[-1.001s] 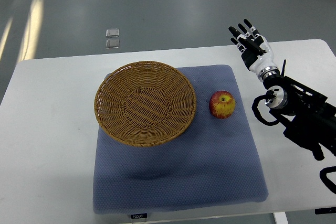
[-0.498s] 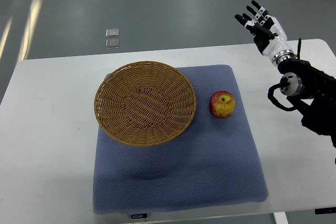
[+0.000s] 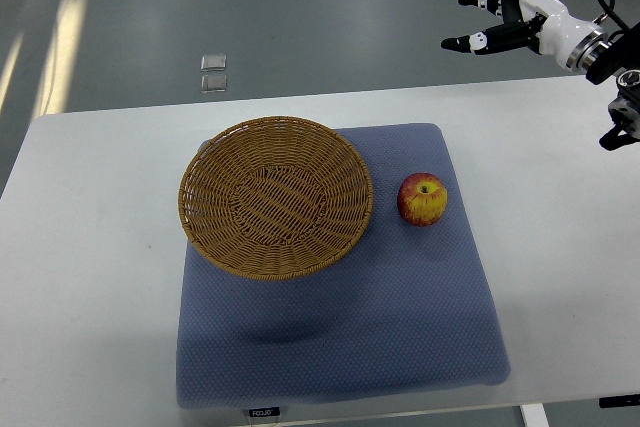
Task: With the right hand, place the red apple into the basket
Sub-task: 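Raise the right hand and swing it over the mat toward the apple, then lower the open right hand around the red apple and close fingers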
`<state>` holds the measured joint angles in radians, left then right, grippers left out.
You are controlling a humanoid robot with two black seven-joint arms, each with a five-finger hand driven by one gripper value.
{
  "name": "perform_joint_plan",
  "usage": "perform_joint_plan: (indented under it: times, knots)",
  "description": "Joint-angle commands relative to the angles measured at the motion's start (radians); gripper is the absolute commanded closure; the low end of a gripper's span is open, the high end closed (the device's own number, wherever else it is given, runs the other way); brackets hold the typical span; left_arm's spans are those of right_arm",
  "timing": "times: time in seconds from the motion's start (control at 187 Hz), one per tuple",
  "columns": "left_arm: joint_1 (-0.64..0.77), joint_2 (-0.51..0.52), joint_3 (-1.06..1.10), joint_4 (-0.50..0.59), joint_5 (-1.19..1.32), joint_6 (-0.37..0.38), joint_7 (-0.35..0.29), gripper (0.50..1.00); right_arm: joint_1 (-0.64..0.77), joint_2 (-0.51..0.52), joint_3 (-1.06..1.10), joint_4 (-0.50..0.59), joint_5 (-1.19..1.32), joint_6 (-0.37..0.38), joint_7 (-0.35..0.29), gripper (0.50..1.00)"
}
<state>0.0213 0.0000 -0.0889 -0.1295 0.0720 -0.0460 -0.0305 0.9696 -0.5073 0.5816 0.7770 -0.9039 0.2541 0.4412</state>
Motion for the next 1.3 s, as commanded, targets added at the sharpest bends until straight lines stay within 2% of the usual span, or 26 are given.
perform_joint_plan:
  times: [0.0, 0.225, 0.38, 0.659, 0.862, 0.932, 0.985, 0.991, 1.044, 1.296]
  knots:
    - [0.0, 0.0, 0.0, 0.001, 0.0, 0.0, 0.0, 0.5, 0.024, -0.043, -0.005, 0.083, -0.194, 0.047, 0.001, 0.577]
    - [0.0, 0.0, 0.0, 0.001, 0.0, 0.0, 0.0, 0.5, 0.095, -0.082, -0.08, 0.185, -0.383, 0.195, 0.014, 0.579]
    - [0.0, 0.0, 0.0, 0.001, 0.0, 0.0, 0.001, 0.5, 0.146, -0.089, -0.187, 0.225, -0.475, 0.228, 0.03, 0.579]
    - [0.0, 0.0, 0.0, 0.001, 0.0, 0.0, 0.001, 0.5, 0.163, -0.068, -0.296, 0.229, -0.696, 0.194, 0.059, 0.579]
    - [0.0, 0.0, 0.0, 0.001, 0.0, 0.0, 0.001, 0.5, 0.166, -0.054, -0.367, 0.229, -0.71, 0.171, 0.059, 0.579]
    - [0.0, 0.0, 0.0, 0.001, 0.0, 0.0, 0.001, 0.5, 0.164, -0.05, -0.422, 0.223, -0.733, 0.129, 0.059, 0.579]
    - [0.0, 0.0, 0.0, 0.001, 0.0, 0.0, 0.001, 0.5, 0.164, -0.05, -0.422, 0.223, -0.733, 0.129, 0.059, 0.579]
    - [0.0, 0.0, 0.0, 0.001, 0.0, 0.0, 0.0, 0.5, 0.16, -0.036, -0.451, 0.216, -0.74, 0.098, 0.053, 0.579]
    - [0.0, 0.0, 0.0, 0.001, 0.0, 0.0, 0.0, 0.5, 0.155, -0.025, -0.477, 0.203, -0.742, 0.065, 0.048, 0.579]
    - [0.0, 0.0, 0.0, 0.001, 0.0, 0.0, 0.0, 0.5, 0.136, 0.01, -0.525, 0.156, -0.761, 0.01, 0.045, 0.579]
